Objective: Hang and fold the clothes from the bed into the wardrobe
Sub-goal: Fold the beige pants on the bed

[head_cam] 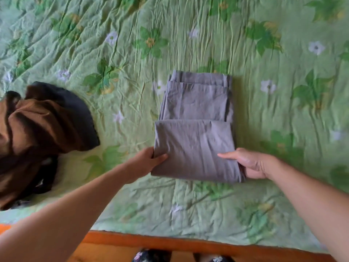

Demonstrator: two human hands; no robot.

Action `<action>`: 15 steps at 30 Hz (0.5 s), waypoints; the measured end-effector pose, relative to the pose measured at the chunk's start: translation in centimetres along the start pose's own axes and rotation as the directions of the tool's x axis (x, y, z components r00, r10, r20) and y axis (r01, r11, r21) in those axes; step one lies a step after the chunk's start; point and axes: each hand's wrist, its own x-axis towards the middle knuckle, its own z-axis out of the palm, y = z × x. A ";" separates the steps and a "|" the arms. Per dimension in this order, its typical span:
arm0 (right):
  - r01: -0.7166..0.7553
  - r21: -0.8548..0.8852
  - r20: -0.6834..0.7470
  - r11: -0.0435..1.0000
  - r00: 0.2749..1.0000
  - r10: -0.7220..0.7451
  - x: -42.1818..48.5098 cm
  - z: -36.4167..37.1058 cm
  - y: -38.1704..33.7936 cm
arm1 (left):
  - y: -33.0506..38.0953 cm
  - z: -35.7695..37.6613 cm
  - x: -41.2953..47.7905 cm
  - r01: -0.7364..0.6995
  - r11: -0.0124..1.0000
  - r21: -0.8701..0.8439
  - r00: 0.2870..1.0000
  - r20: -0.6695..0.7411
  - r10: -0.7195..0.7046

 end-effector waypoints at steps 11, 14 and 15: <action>0.307 0.075 -0.246 0.949 0.928 -0.281 -1.1 -0.2 1.1 | 3.9 0.8 -1.3 -0.230 0.970 0.084 0.957 -0.163 0.241; 0.417 0.091 -0.316 0.904 0.873 -0.371 -1.1 -1.6 -3.0 | 7.8 -1.3 1.7 -0.280 0.960 -0.029 0.946 -0.178 0.270; 0.435 0.048 -0.331 0.899 0.856 -0.396 -0.8 -1.8 -4.3 | 8.5 -2.0 3.1 -0.257 0.965 -0.045 0.951 -0.192 0.244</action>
